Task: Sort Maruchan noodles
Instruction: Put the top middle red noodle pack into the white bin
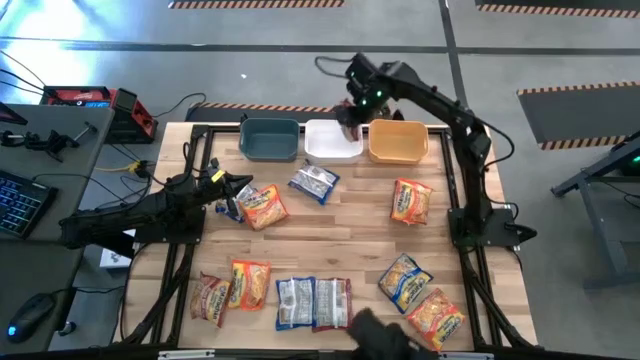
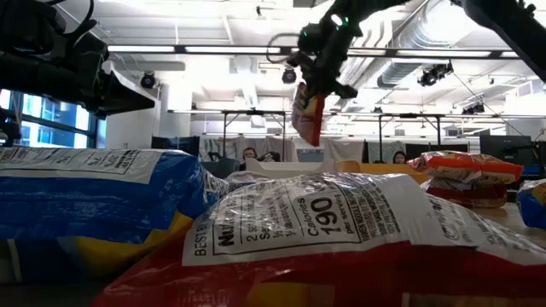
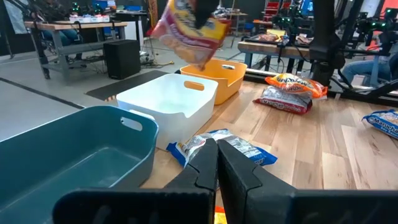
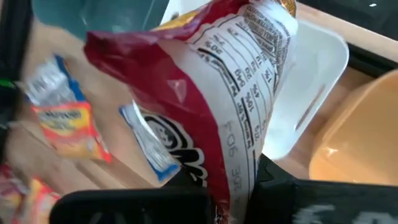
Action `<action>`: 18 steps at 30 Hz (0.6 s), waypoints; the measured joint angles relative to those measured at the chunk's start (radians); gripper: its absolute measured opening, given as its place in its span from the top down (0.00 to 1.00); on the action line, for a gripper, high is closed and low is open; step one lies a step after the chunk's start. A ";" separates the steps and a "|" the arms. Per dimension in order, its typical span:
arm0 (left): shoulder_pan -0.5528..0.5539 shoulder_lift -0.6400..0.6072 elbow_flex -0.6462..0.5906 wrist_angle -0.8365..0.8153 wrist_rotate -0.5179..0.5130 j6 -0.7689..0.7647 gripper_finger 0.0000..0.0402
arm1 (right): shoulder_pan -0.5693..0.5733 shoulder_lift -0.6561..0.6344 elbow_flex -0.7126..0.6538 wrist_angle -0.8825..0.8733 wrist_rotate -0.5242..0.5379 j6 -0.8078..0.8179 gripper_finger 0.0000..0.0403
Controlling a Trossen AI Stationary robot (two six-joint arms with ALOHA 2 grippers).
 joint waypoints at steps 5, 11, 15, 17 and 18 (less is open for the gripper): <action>0.000 0.000 0.000 0.000 0.000 0.000 1.00 | -0.034 0.062 0.000 -0.048 -0.060 -0.005 0.99; 0.000 0.000 0.000 0.000 0.000 0.000 1.00 | -0.015 0.157 0.000 -0.050 -0.113 -0.054 0.99; 0.000 0.000 0.000 0.000 0.000 0.000 1.00 | -0.018 0.196 0.000 -0.049 -0.119 -0.056 0.99; 0.000 0.000 0.000 0.000 0.000 0.000 1.00 | -0.024 0.201 -0.001 -0.049 -0.113 -0.055 0.99; 0.000 0.000 0.000 0.000 0.000 0.000 1.00 | -0.026 0.201 -0.001 -0.047 -0.107 -0.050 0.99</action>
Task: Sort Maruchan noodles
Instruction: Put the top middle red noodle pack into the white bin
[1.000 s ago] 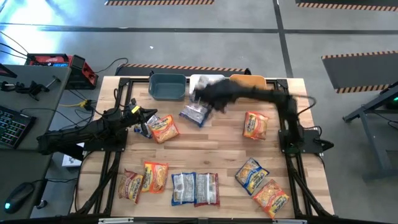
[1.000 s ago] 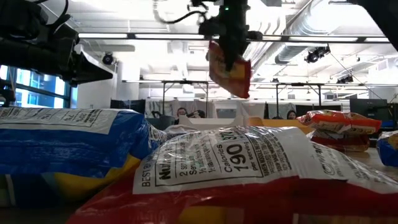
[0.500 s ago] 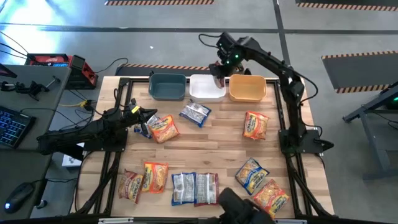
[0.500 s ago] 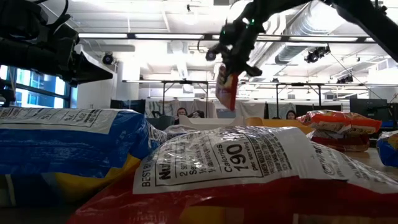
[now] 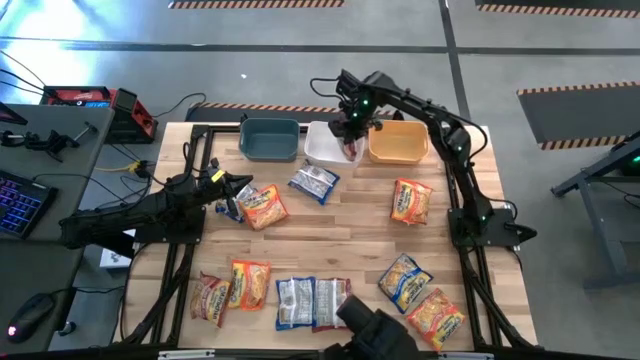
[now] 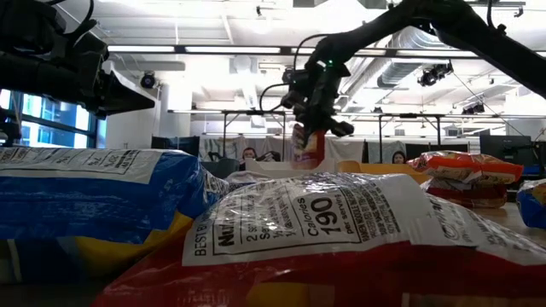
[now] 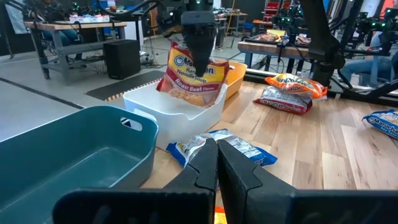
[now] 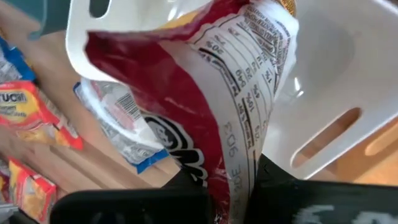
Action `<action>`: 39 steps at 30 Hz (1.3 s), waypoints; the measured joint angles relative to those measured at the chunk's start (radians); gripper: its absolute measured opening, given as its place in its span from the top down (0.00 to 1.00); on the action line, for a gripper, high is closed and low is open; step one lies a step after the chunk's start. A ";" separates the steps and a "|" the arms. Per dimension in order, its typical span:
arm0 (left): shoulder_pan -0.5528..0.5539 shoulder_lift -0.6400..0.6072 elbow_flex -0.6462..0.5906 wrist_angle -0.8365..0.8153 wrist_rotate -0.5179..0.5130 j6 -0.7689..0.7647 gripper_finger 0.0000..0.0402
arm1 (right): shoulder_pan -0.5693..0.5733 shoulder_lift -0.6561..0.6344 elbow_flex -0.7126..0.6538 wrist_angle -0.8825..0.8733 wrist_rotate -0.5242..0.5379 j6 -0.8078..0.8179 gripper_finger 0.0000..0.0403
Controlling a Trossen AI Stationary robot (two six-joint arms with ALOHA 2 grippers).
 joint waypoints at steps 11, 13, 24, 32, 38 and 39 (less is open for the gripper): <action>0.000 0.000 0.000 0.000 0.000 0.000 1.00 | -0.012 -0.001 0.000 0.001 0.066 0.173 0.99; 0.000 0.000 0.000 0.000 0.000 0.000 1.00 | -0.009 -0.001 0.000 -0.006 0.067 0.188 0.99; 0.000 0.000 0.000 0.000 0.000 0.000 1.00 | -0.017 0.000 -0.012 -0.039 0.154 0.164 0.99; 0.000 0.000 0.000 0.000 0.000 0.000 1.00 | -0.023 0.000 -0.016 -0.041 0.215 0.150 0.99; 0.000 0.000 0.000 0.000 0.000 0.000 1.00 | -0.024 -0.001 -0.047 -0.036 0.262 0.126 0.87; 0.000 0.000 0.000 0.000 0.000 0.000 1.00 | -0.026 -0.001 -0.054 -0.032 0.264 0.125 0.85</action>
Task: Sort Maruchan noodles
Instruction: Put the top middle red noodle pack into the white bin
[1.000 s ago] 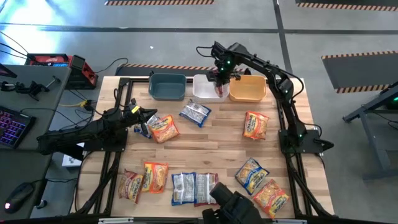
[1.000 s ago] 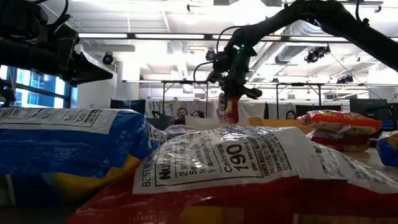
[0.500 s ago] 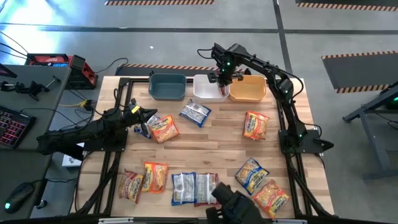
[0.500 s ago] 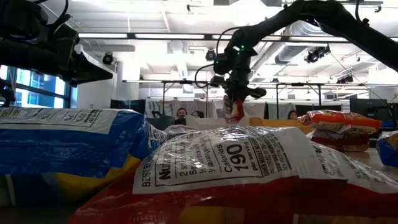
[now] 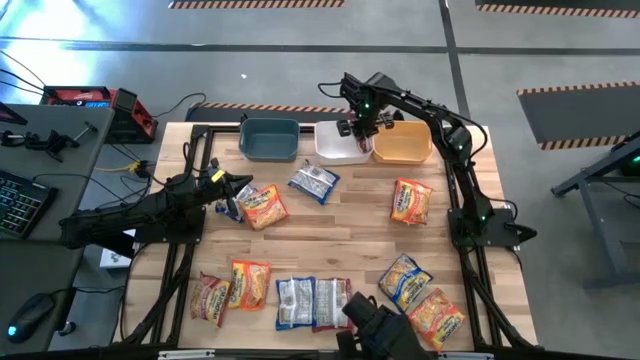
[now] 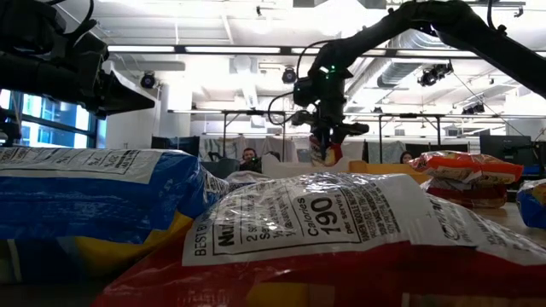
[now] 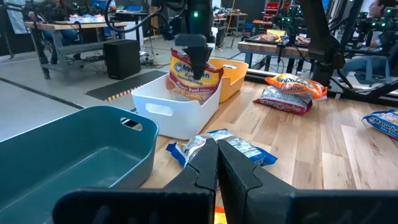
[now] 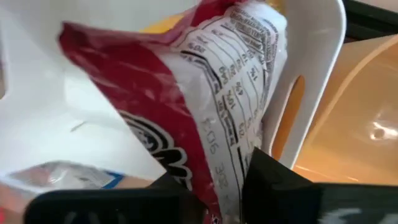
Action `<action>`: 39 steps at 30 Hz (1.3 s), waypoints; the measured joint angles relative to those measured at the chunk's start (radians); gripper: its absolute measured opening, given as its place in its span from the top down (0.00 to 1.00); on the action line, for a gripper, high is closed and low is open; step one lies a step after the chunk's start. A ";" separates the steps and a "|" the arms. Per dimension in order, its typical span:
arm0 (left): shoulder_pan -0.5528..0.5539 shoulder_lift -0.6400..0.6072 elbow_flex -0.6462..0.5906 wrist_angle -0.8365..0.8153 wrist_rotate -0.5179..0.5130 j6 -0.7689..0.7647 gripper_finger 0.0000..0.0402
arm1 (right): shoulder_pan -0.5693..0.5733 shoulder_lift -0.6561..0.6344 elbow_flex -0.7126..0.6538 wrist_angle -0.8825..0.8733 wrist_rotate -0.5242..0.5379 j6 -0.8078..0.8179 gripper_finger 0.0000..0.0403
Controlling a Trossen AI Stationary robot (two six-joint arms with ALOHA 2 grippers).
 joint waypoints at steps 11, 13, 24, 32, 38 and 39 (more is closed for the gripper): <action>0.000 0.000 0.000 0.000 0.000 0.000 1.00 | -0.018 0.000 -0.008 0.013 -0.122 -0.058 0.96; 0.000 0.000 0.000 0.000 0.000 0.000 1.00 | -0.025 0.000 -0.008 0.015 -0.122 -0.049 0.98; 0.000 0.000 0.000 0.000 0.000 0.000 1.00 | -0.042 -0.001 -0.031 0.028 -0.062 0.035 0.94; 0.000 0.000 0.000 0.000 0.000 0.000 1.00 | -0.044 -0.001 -0.032 0.022 0.041 0.018 0.74; 0.000 0.000 0.000 0.000 0.000 0.000 1.00 | -0.049 -0.001 -0.030 0.014 0.059 0.017 0.66; 0.000 0.000 0.000 0.000 0.000 0.000 1.00 | -0.049 0.000 -0.026 0.007 0.060 0.018 0.66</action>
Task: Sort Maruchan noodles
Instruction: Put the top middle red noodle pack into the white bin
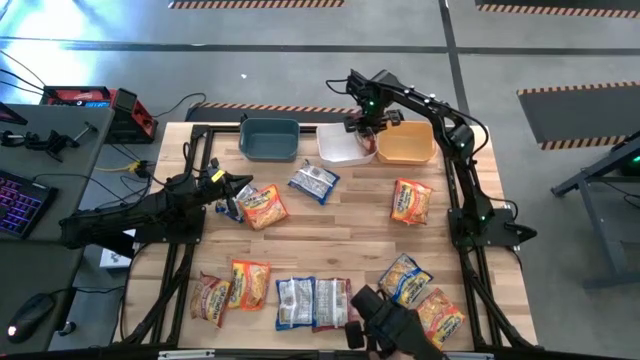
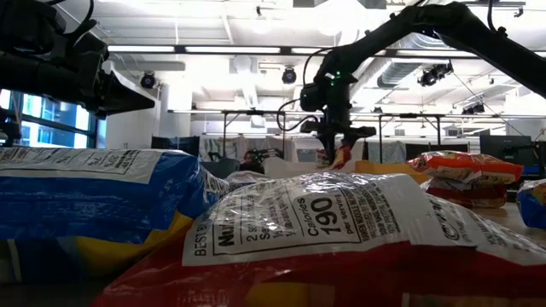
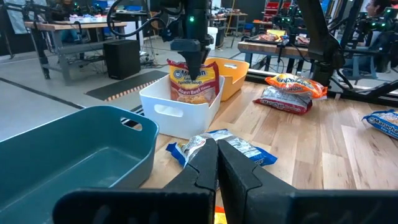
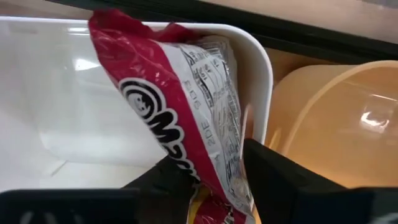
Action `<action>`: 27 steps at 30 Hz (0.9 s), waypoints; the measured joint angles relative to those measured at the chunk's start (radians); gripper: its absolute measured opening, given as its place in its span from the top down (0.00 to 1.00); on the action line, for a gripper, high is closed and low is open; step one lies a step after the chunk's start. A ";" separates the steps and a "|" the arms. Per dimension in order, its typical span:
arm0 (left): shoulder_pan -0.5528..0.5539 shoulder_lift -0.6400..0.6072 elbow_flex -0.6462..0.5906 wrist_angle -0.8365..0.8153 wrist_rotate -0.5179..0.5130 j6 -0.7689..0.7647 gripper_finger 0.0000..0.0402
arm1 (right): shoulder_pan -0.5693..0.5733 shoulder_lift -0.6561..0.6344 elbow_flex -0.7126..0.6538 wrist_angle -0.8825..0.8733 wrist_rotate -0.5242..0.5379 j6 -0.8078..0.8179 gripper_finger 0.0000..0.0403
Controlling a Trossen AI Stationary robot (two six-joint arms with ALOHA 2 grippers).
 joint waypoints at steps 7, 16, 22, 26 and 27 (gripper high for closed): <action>0.000 0.000 0.000 0.000 0.000 0.000 1.00 | 0.000 0.000 0.043 -0.067 0.038 0.059 0.65; 0.000 0.000 0.000 0.000 0.000 0.000 1.00 | 0.000 0.000 0.067 -0.116 0.071 0.082 0.65; 0.000 0.000 0.000 0.000 0.000 0.000 1.00 | 0.000 0.000 0.067 -0.137 0.101 0.044 0.65; 0.000 0.000 0.000 0.000 0.000 0.000 1.00 | 0.000 0.000 0.067 -0.151 0.111 0.022 0.65; 0.000 0.000 0.000 0.000 0.000 0.000 1.00 | 0.000 -0.001 0.067 -0.153 0.110 0.018 0.65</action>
